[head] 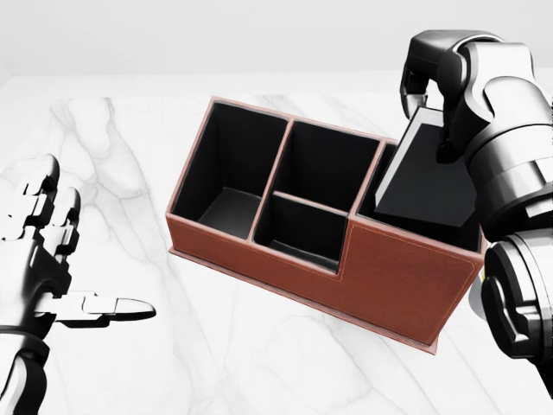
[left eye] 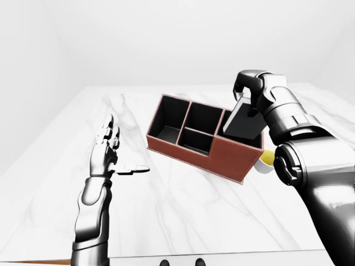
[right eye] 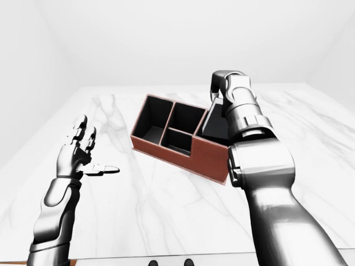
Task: Pick up the book and place it in the right compartment of the caddy.
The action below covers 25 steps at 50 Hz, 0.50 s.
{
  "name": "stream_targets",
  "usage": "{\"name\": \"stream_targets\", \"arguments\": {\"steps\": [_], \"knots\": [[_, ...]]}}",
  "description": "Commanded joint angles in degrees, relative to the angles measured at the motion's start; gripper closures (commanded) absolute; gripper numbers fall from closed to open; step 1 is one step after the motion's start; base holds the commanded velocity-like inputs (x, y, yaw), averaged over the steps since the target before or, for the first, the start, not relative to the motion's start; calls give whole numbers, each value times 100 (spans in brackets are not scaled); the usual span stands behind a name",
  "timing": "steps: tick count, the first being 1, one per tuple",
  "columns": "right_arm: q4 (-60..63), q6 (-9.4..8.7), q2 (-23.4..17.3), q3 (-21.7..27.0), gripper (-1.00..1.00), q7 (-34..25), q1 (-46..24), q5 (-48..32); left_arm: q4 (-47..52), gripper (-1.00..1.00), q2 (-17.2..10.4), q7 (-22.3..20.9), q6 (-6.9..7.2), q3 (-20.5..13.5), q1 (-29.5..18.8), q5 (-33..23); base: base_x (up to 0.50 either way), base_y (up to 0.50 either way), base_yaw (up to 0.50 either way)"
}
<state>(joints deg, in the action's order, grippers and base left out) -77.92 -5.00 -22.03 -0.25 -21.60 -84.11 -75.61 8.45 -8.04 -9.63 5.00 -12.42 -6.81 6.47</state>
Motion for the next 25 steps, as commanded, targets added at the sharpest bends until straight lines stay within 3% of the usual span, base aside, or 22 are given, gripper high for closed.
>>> {"name": "stream_targets", "arguments": {"steps": [1,25], "knots": [[10,0,77,-28,100,156,34,-93,-46,-100,-41,-26,0,-63,-4,64,0,0,0],[-58,0,86,38,100,386,194,-171,-414,-100,-103,-51,-144,-99,-62,153,0,0,0]]}}
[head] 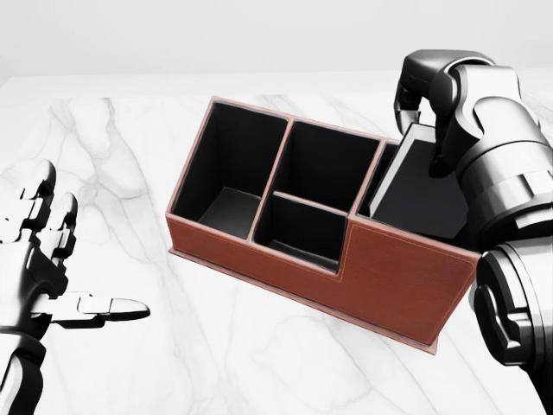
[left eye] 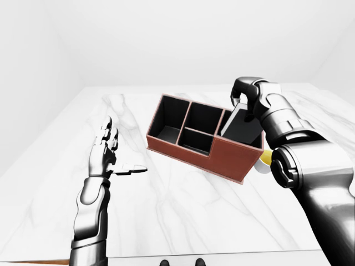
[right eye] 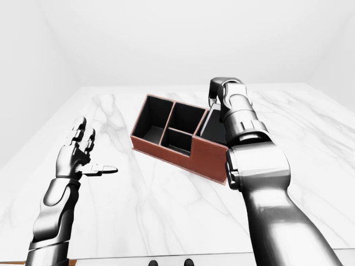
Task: Pick up the book and place it in the right compartment of the caddy.
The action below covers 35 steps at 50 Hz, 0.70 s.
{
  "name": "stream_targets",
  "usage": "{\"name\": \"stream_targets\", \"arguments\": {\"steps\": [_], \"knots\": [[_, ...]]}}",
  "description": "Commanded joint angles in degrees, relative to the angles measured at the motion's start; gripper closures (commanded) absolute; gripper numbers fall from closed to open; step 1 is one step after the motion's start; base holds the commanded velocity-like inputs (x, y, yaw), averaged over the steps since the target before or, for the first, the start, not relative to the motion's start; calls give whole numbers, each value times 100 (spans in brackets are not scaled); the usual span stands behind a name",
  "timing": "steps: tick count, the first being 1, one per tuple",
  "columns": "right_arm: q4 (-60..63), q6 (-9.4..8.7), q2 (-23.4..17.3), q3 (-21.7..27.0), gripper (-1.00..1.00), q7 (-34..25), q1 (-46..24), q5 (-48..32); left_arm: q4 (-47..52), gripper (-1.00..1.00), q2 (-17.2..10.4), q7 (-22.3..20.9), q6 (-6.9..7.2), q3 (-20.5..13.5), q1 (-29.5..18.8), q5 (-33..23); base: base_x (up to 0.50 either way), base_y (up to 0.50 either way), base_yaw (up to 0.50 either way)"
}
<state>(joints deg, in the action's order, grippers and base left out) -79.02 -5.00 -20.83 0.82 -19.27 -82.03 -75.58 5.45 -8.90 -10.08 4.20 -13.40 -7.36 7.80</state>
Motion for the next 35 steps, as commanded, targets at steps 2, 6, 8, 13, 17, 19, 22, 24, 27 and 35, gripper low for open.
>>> {"name": "stream_targets", "arguments": {"steps": [2,6,8,13,17,19,22,24,27,35], "knots": [[50,0,-46,-72,100,206,-19,-200,-113,-100,-17,-7,-67,4,-3,18,0,0,0],[48,0,-46,-61,100,244,-11,-216,-115,-100,-11,-19,-78,20,9,9,0,0,0],[45,0,-44,-66,100,258,-2,-235,-112,-100,-10,-23,-80,18,15,10,0,0,0],[41,0,-37,-61,100,289,2,-259,-85,-100,-8,-34,-72,7,36,23,0,0,0],[36,0,-34,-53,100,339,8,-281,-103,-100,-9,-42,-85,-1,38,26,0,0,0],[31,0,-37,-38,100,403,7,-286,-105,-100,-15,-48,-90,-15,42,37,0,0,0],[22,0,-55,-21,100,457,-6,-303,-114,-100,-20,-53,-98,-22,44,37,0,0,0],[22,0,-55,-18,100,457,-6,-306,-115,-100,-20,-53,-98,-22,44,37,0,0,0],[5,0,-60,3,100,534,9,-321,-105,-100,-38,-61,-88,-47,40,54,0,0,0],[-21,0,-117,72,100,822,75,-432,-140,-100,-85,-77,-98,-107,12,77,0,0,0]]}}
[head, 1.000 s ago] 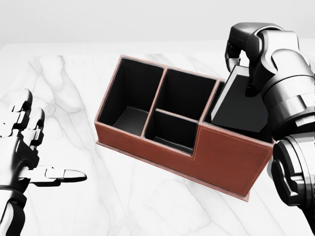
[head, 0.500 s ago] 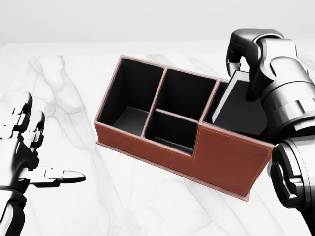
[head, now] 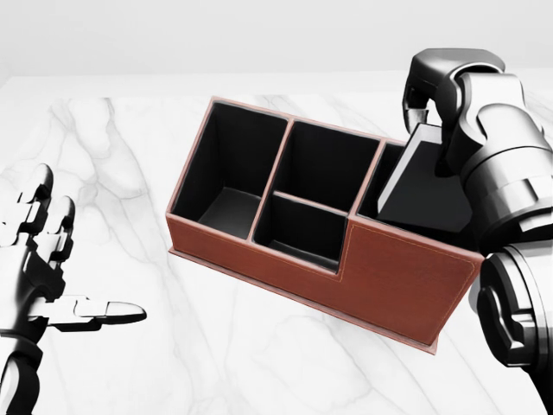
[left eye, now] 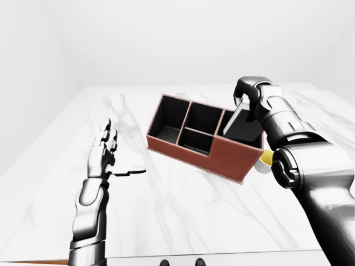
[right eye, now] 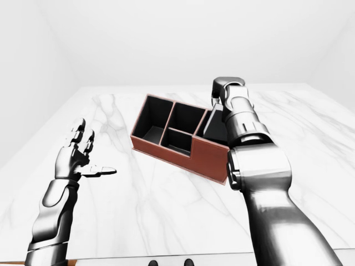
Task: Pick up the book and place it in the right compartment of the caddy.
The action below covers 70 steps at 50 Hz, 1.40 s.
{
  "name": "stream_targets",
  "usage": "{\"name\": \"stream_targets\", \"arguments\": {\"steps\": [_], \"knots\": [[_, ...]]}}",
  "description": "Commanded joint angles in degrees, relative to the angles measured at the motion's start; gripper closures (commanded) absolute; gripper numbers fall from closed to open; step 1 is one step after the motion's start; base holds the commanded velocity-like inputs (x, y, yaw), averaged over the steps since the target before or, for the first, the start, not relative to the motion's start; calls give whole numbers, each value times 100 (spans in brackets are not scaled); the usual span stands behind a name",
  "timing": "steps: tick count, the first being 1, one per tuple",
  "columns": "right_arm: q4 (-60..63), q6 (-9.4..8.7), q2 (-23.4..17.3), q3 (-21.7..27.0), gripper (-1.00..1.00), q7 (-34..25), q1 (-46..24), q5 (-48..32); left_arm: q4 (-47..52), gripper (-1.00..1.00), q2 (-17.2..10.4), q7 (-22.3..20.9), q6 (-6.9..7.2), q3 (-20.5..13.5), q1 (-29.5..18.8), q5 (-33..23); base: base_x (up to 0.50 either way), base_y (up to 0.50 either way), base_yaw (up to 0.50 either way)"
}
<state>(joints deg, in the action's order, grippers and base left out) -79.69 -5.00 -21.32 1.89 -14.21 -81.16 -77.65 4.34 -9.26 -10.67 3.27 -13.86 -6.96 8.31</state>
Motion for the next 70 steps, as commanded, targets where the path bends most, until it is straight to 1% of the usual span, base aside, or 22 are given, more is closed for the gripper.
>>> {"name": "stream_targets", "arguments": {"steps": [1,4,10,14,19,29,33,34,38,52,59,63,70], "knots": [[44,0,-73,-33,100,326,-4,-242,-36,-100,-51,-18,-11,-60,-33,24,0,0,0],[41,0,-71,-7,100,353,15,-248,-47,-100,-52,-18,-20,-57,-39,22,0,0,0],[28,0,-58,16,100,516,82,-297,-155,-100,-40,-34,-118,-57,-9,31,0,0,0],[23,0,-28,55,100,572,123,-289,-126,-100,-45,-30,-98,-76,14,53,0,0,0],[12,0,16,78,100,636,190,-303,-106,-100,-38,-40,-129,-108,93,73,0,0,0],[-1,0,86,148,100,666,322,-278,63,-100,-10,-65,-67,-150,229,99,0,0,0],[-3,0,102,157,100,672,359,-263,289,-100,29,-85,24,-144,332,113,0,0,0],[-5,0,100,156,100,674,374,-266,373,-100,42,-90,72,-137,350,121,0,0,0],[-7,0,100,165,100,689,406,-258,479,-100,64,-109,130,-144,373,118,0,0,0],[-19,0,172,177,100,714,500,-288,496,-100,79,-144,145,-182,377,118,0,0,0],[-30,0,234,155,100,676,564,-363,398,-100,59,-144,112,-199,319,117,0,0,0],[-32,0,266,167,100,652,574,-411,410,-100,42,-126,141,-197,280,140,0,0,0],[-35,0,292,187,100,654,590,-476,276,-100,34,-132,61,-193,252,155,0,0,0]]}}
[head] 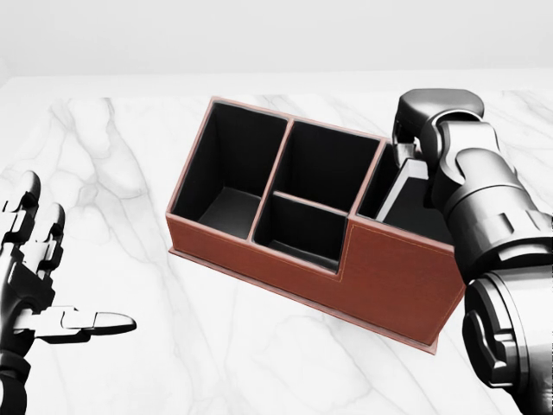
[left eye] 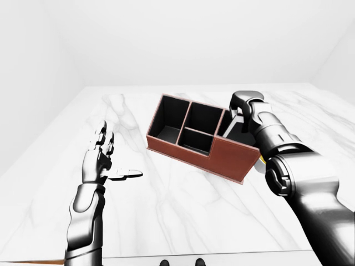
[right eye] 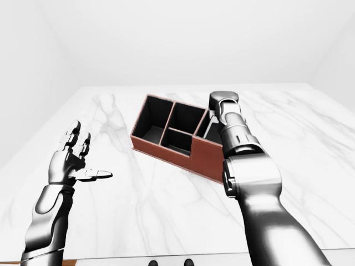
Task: Pick up the book and place it in the right compartment of the caddy.
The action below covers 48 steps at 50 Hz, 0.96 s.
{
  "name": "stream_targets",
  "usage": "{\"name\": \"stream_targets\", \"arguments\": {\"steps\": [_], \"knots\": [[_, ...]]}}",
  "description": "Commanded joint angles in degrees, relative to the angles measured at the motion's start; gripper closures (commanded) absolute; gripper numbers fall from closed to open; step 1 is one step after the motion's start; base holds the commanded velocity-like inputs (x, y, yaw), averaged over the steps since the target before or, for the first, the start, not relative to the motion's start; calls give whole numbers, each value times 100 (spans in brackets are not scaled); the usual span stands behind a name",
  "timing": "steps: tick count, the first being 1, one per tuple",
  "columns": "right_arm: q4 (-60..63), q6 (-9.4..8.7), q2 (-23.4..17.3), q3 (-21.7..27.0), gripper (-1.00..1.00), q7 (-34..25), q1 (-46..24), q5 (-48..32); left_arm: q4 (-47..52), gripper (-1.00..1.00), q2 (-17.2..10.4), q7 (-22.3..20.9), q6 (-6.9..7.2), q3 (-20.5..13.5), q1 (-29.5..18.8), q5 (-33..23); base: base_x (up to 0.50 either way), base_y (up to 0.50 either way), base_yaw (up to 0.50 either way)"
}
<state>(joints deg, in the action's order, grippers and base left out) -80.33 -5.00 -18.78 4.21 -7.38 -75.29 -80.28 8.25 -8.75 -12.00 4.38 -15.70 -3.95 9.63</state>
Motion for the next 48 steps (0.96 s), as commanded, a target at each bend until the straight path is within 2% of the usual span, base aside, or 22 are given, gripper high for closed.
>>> {"name": "stream_targets", "arguments": {"steps": [1,12,15,16,17,32,48], "knots": [[28,0,44,-42,100,-36,7,-222,-120,-100,-18,2,-55,-7,-46,27,0,0,0],[25,0,118,-13,100,-96,110,-242,-280,-100,-32,-5,-149,14,-74,52,0,0,0],[25,0,120,-21,33,-98,108,-256,-333,-100,-40,-4,-175,5,-85,61,0,0,0],[24,0,122,-24,-7,-87,114,-264,-343,-100,-43,-2,-179,4,-86,64,0,0,0],[25,0,125,-20,-100,-58,120,-264,-348,-100,-45,-2,-184,6,-85,66,0,0,0],[28,0,101,-23,-100,-70,115,-275,-459,-100,-47,2,-253,28,-93,66,0,0,0],[40,0,48,-55,-100,-179,-38,-267,-442,-100,-52,3,-225,43,-107,82,0,0,0]]}}
